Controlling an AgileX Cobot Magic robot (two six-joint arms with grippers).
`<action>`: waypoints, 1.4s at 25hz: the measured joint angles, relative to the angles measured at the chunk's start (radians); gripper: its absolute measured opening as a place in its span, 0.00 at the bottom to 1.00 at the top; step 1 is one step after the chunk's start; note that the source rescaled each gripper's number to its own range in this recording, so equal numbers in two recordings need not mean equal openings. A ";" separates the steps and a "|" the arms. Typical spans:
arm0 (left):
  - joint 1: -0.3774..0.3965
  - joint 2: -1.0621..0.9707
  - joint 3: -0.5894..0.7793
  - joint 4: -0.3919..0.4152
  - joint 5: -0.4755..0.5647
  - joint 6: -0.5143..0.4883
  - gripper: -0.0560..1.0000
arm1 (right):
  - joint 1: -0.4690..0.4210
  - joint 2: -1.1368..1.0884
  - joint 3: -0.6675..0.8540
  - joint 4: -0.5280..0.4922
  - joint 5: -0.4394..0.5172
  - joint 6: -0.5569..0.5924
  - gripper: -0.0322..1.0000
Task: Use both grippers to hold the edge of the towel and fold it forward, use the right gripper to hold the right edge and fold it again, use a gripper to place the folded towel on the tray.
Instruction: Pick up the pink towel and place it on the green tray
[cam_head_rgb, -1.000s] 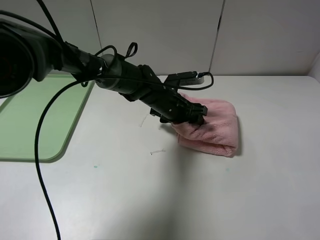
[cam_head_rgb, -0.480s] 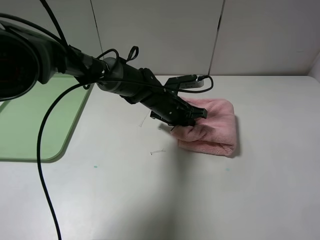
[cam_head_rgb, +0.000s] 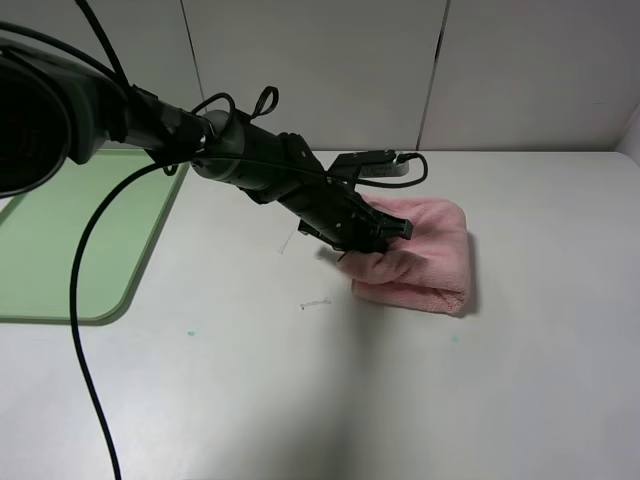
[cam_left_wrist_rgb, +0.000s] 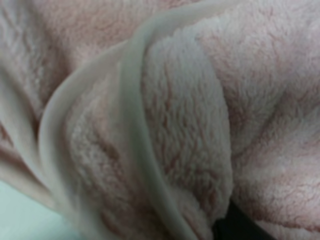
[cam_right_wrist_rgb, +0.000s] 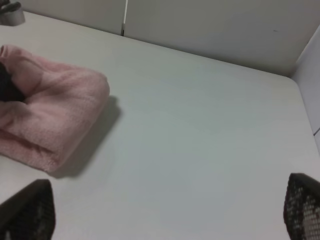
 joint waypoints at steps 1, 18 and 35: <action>0.004 -0.008 0.002 0.016 0.004 -0.005 0.21 | 0.000 0.000 0.000 0.000 0.000 0.000 1.00; 0.114 -0.173 0.059 0.288 0.080 -0.163 0.21 | 0.000 0.000 0.000 0.004 0.000 0.000 1.00; 0.374 -0.441 0.344 0.355 0.082 -0.171 0.21 | 0.000 0.000 0.000 0.004 0.000 0.000 1.00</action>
